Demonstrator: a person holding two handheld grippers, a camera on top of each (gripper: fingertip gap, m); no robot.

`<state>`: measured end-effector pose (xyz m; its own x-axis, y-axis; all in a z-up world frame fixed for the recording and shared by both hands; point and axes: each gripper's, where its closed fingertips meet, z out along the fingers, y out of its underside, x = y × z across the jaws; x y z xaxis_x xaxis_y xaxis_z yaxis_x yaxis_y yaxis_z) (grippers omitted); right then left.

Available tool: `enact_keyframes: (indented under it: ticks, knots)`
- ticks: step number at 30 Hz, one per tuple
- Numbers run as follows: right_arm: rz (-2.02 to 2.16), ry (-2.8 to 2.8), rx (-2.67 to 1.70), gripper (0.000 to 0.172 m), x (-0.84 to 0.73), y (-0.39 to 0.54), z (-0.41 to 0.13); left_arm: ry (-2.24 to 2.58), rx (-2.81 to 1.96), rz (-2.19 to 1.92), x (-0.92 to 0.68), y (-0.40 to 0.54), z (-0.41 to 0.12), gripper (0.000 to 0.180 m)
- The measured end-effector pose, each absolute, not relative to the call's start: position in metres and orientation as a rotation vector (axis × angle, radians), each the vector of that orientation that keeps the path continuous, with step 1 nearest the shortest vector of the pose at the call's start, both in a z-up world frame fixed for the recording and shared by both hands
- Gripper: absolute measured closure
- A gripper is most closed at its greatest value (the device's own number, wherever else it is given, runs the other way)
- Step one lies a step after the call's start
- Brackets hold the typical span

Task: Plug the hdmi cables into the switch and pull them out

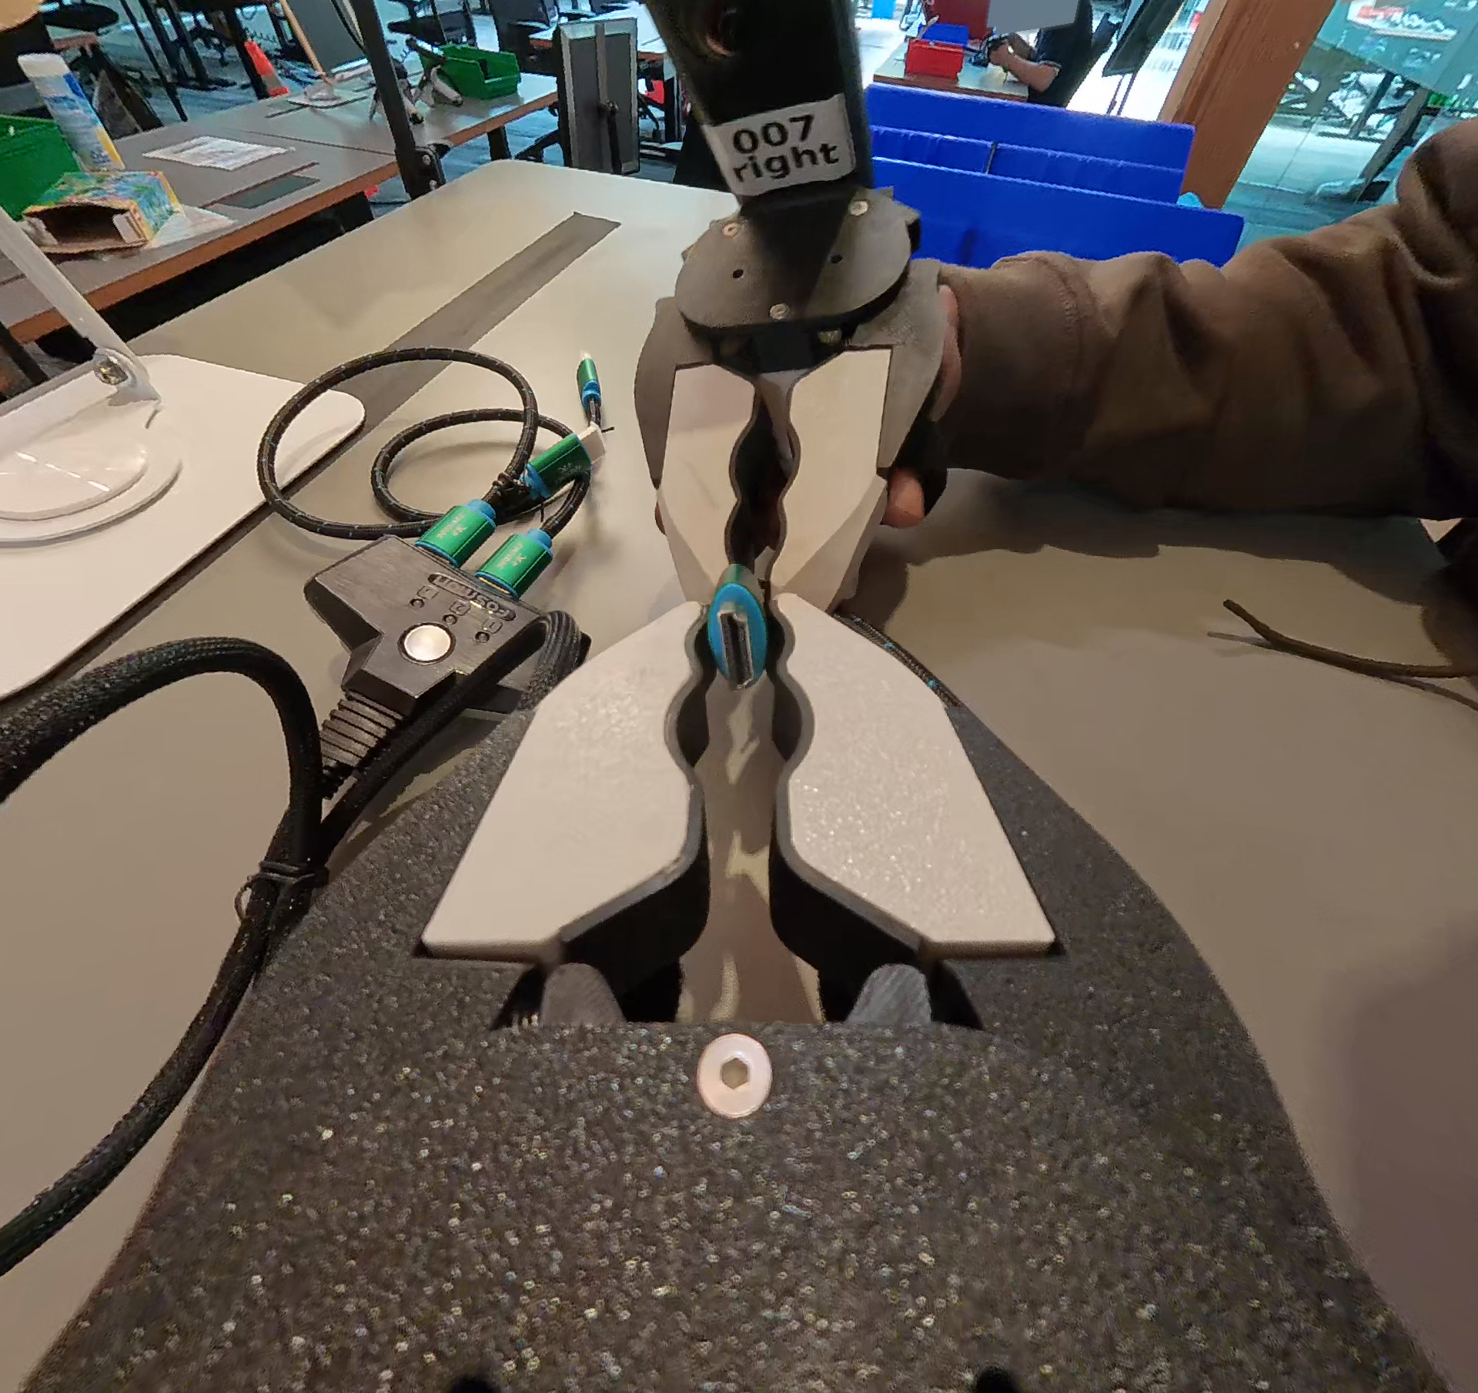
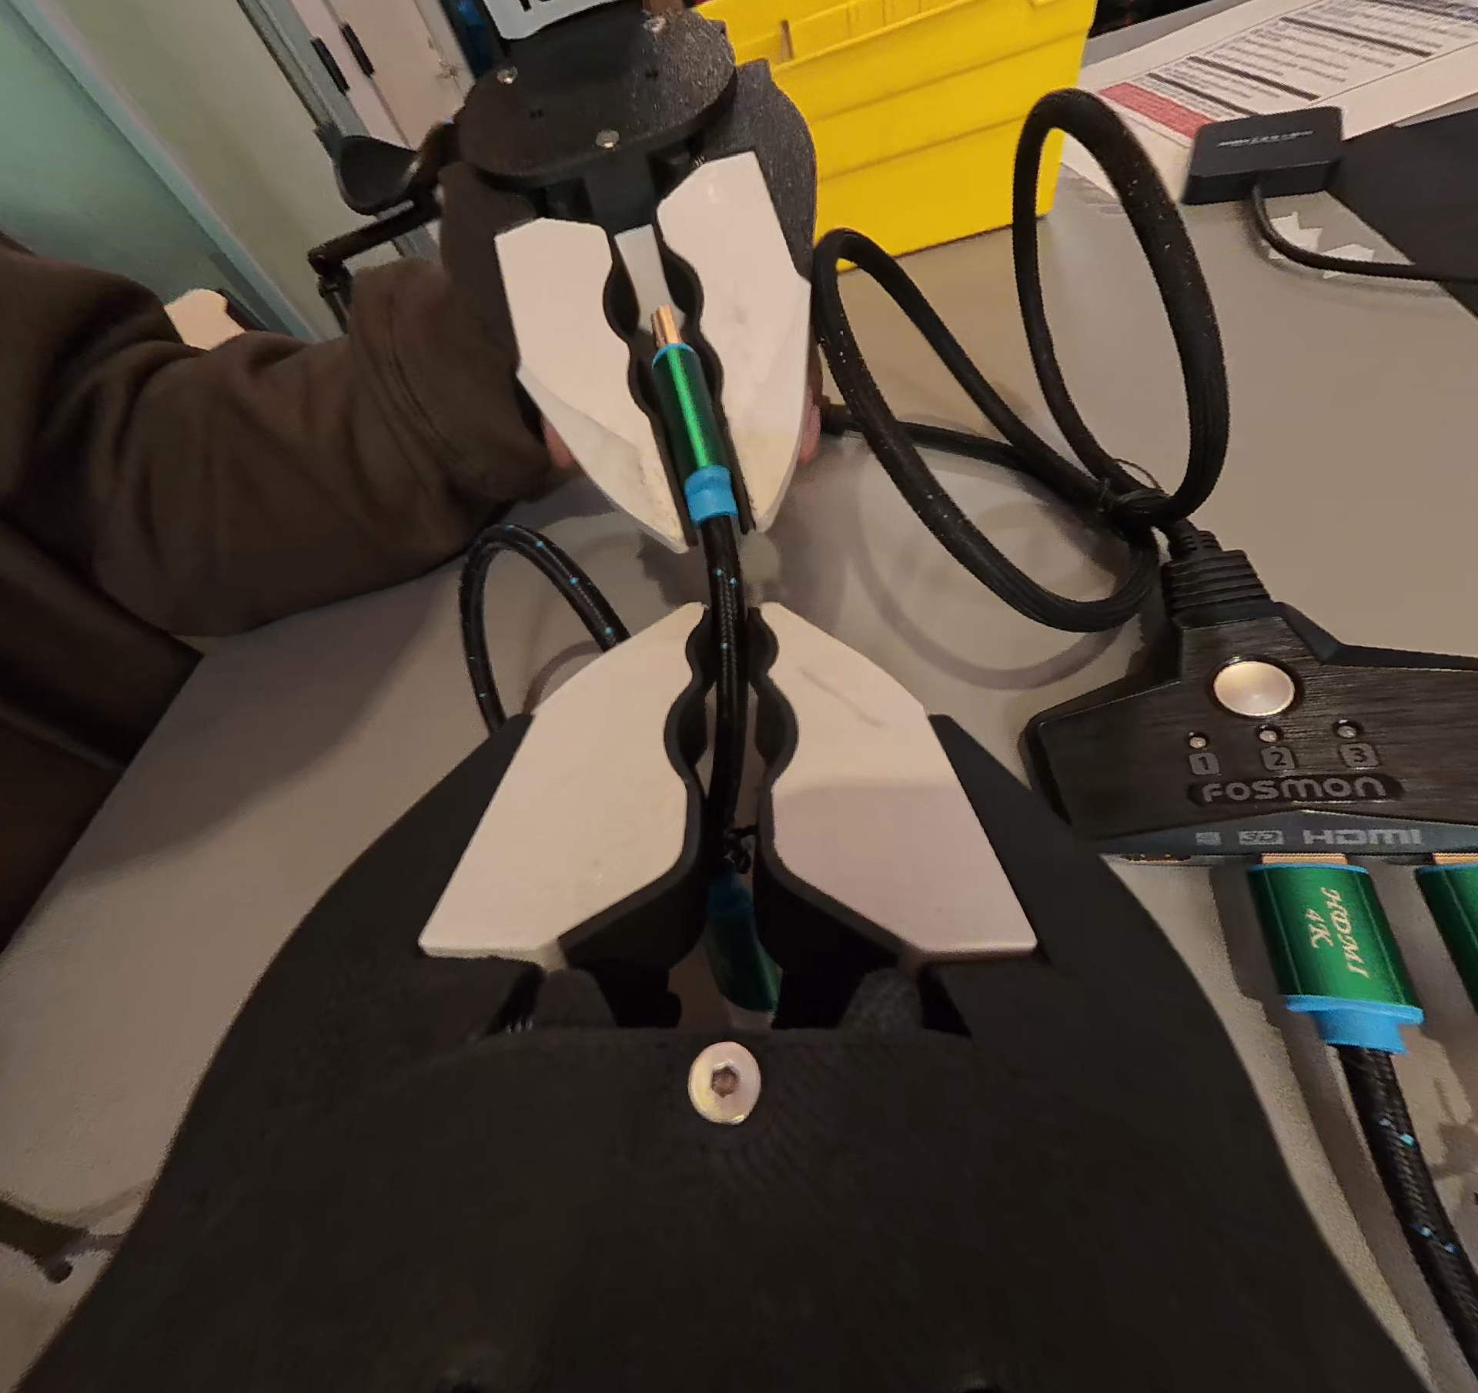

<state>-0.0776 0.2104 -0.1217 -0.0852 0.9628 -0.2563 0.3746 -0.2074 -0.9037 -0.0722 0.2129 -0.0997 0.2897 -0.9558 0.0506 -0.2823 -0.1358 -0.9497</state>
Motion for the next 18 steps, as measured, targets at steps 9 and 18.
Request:
enact_keyframes:
  ticks: [9, 18]
  knots:
    - [1.472, -1.506, -1.59, 0.165, -0.062, 0.197, -0.112, 1.231, -1.532, -0.889, -0.069, 0.202, -0.093, 0.17]
    - [1.132, -1.415, -1.609, 0.165, -0.016, 0.244, -0.09, 1.014, -1.444, -0.958, -0.082, 0.215, -0.065, 0.16]
